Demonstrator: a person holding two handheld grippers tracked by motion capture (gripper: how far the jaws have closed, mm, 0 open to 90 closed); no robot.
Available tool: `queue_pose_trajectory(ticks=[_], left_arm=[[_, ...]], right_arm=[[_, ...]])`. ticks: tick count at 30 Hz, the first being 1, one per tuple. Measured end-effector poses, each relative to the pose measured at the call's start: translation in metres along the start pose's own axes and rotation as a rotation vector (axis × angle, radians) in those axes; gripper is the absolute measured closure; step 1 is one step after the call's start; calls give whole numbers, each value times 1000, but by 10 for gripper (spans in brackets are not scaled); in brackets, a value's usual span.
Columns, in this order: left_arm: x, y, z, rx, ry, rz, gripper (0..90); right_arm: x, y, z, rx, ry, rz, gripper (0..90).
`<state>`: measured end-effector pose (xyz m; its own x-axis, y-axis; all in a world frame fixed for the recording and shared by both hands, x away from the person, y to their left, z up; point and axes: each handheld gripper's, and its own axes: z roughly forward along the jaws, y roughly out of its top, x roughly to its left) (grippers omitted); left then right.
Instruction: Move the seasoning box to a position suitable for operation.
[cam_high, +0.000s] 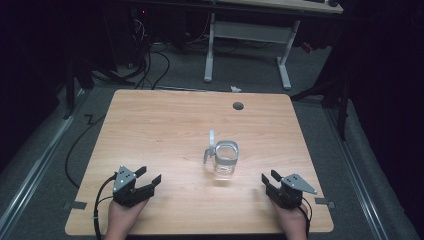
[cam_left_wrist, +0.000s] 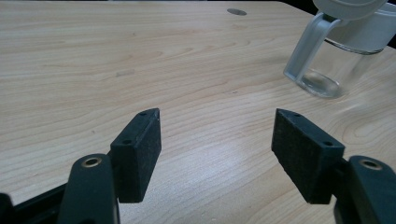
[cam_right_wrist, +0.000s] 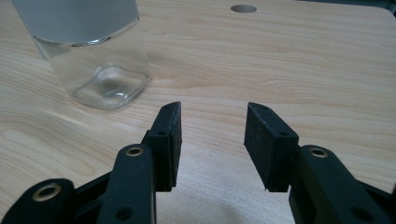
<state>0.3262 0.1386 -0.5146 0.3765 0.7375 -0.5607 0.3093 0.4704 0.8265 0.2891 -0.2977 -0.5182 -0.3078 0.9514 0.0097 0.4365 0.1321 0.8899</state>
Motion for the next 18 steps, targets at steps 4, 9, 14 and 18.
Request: queue_pose_trajectory(ticks=[4, 9, 14, 18], left_arm=[[1, -1, 1, 16, -13, 9, 310], [1, -1, -1, 12, -10, 4, 307], [-1, -2, -1, 17, -3, 1, 320], [0, -6, 1, 38, 27, 30, 367]], right_arm=[[1, -1, 2, 6, 9, 0, 576], [1, -2, 4, 13, 19, 5, 587], [6, -2, 7, 24, 44, -23, 618], [12, 7, 11, 28, 69, -27, 717]])
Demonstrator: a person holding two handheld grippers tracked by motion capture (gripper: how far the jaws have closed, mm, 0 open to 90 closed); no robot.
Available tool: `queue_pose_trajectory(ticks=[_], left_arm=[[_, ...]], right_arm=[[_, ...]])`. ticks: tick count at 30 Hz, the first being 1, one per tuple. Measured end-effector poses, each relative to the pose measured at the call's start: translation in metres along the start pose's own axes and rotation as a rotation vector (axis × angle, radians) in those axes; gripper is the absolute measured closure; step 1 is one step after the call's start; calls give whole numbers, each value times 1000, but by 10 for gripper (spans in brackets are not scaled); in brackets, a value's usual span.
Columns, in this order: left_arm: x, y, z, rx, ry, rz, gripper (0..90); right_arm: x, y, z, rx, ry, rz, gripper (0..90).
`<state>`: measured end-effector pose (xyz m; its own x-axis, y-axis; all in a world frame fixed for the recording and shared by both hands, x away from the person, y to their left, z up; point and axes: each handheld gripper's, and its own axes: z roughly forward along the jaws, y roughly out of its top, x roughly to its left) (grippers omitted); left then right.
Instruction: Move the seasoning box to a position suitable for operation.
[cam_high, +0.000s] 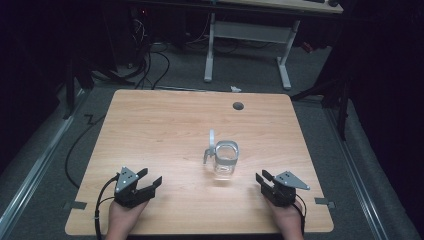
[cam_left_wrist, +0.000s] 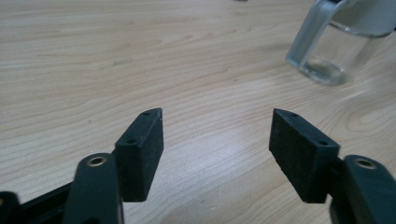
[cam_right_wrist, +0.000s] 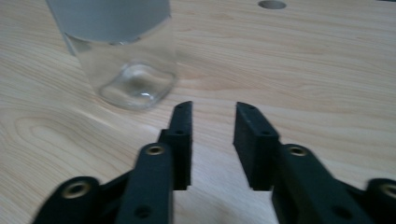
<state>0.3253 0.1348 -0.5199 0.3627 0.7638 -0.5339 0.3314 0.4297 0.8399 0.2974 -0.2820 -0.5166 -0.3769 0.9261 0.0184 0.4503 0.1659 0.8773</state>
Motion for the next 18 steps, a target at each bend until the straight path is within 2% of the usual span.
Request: queue_pose_trajectory(ticks=[1, 2, 3, 5, 8, 10, 12, 14, 18], left_arm=[[0, 0, 1, 1, 13, 1, 379], [1, 0, 2, 2, 21, 1, 399], [1, 1, 2, 1, 23, 2, 423], [1, 0, 1, 5, 19, 7, 453], [0, -1, 1, 12, 11, 21, 440], [-1, 0, 1, 13, 2, 7, 437], [-2, -1, 1, 17, 0, 16, 438], [-2, -2, 0, 21, -1, 18, 439], [-2, -2, -1, 20, -3, 21, 436]], right_arm=[[1, 3, 2, 4, 8, -2, 773], [4, 8, 5, 8, 22, -13, 871], [7, 11, 7, 7, 24, -23, 900], [14, 22, 17, 14, 28, -43, 900], [23, 36, 36, 33, 15, -76, 900], [24, 41, 51, 51, -9, -92, 900], [24, 44, 62, 66, -15, -96, 900], [25, 44, 65, 68, -5, -100, 900], [35, 42, 58, 53, 17, -113, 900]])
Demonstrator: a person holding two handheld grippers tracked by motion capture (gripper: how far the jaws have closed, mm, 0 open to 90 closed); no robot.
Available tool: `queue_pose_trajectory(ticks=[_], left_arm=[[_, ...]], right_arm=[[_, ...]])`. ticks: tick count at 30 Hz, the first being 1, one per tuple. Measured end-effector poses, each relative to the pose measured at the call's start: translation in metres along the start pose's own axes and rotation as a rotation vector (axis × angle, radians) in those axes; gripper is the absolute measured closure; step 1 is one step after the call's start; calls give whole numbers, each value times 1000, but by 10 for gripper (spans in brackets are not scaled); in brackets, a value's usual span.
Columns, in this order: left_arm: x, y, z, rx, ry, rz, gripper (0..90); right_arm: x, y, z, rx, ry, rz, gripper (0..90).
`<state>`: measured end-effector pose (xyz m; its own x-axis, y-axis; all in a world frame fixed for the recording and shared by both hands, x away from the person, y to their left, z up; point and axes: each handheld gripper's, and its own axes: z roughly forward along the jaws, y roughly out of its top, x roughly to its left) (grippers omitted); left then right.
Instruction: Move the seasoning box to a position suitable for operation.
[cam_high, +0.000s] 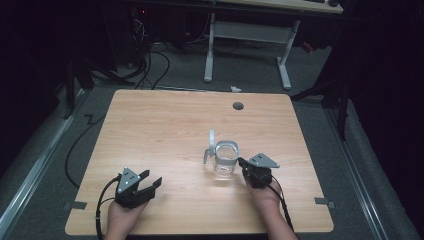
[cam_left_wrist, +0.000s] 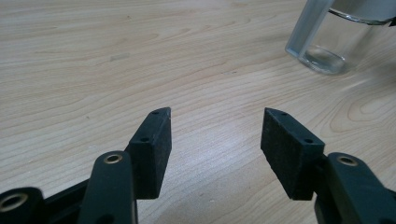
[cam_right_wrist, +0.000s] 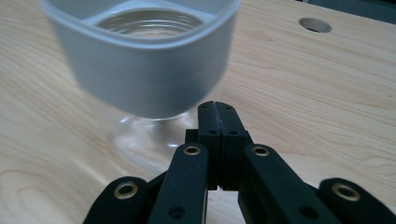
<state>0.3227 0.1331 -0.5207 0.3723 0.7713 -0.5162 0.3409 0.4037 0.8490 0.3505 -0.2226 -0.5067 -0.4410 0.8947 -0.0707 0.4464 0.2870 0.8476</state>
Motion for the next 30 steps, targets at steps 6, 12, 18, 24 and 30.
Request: queue_pose_trajectory(ticks=[6, 12, 18, 24, 30], left_arm=[[-2, 2, -1, -3, -6, -9, 435], [-5, 1, 1, -5, -4, -15, 438], [-1, 2, 1, -10, 24, -14, 512], [0, 1, 1, -9, 29, -6, 524], [1, 2, 0, -16, 33, -5, 530]], right_arm=[[26, -1, -7, -19, 59, -26, 900], [55, 2, -6, -29, 140, -94, 900], [8, 8, 23, 4, 49, 10, 900], [-3, 18, 45, 16, 77, 23, 900], [1, 21, 43, -2, 94, 8, 900]])
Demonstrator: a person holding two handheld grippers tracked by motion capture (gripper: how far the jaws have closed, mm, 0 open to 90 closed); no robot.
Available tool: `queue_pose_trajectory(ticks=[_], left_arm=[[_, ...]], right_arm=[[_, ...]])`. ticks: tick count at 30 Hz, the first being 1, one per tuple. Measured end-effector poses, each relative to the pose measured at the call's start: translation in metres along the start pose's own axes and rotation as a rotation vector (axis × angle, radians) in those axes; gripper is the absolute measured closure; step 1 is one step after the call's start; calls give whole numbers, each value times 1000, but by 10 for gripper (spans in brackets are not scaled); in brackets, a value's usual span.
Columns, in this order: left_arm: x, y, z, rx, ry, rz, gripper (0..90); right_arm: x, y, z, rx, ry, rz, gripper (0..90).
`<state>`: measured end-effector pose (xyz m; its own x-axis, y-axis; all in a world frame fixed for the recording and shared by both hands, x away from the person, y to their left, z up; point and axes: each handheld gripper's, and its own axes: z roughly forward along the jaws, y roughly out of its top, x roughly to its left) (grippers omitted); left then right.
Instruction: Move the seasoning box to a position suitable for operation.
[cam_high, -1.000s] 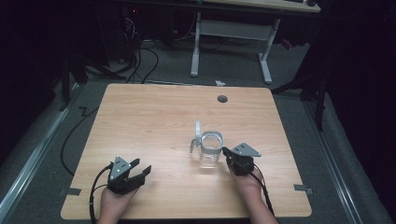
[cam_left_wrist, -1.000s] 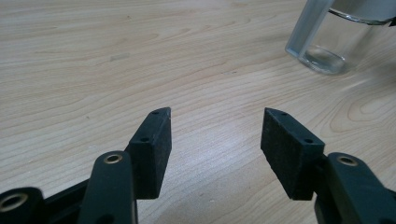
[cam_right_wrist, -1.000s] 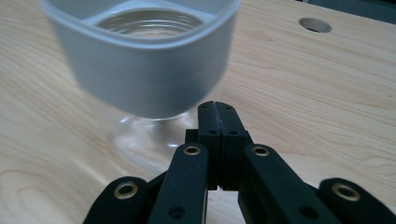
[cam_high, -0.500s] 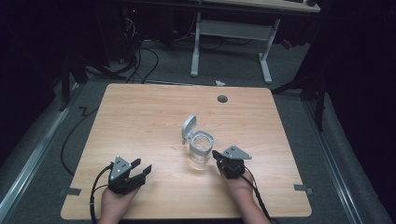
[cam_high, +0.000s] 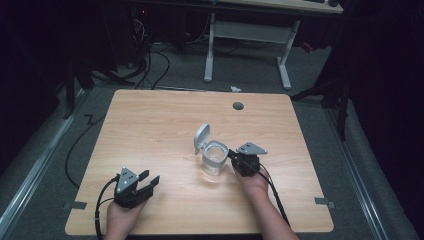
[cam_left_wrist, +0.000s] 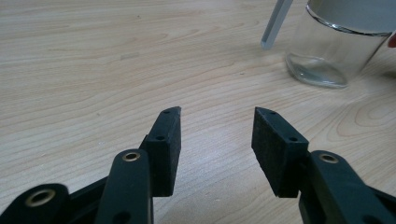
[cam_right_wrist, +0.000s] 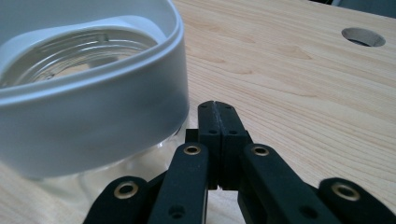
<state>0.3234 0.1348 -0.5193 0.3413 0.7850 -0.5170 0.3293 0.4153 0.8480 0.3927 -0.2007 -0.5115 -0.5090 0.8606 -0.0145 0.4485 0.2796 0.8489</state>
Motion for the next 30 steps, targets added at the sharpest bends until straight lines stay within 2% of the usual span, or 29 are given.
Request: queue_pose_trajectory(ticks=[8, 10, 12, 14, 19, 23, 30], left_arm=[[1, 1, 0, -4, 6, -4, 531], [2, 2, 0, -8, 7, -4, 532], [2, 2, 0, -8, 8, -5, 532], [3, 2, 0, -6, 11, -5, 534], [3, 2, 0, -6, 12, -3, 539], [3, 1, 1, -3, 13, -4, 540], [3, 2, 0, -6, 12, -2, 543]], right_arm=[[17, -5, -14, -10, 14, -54, 900], [22, -8, -16, -16, 31, -58, 900], [23, -8, -17, -20, 33, -59, 900], [20, -6, -12, -26, 19, -24, 900], [23, -7, -12, -22, 29, -34, 900], [35, -14, -23, -34, 40, -51, 900], [61, -18, -30, -48, 83, -69, 900]])
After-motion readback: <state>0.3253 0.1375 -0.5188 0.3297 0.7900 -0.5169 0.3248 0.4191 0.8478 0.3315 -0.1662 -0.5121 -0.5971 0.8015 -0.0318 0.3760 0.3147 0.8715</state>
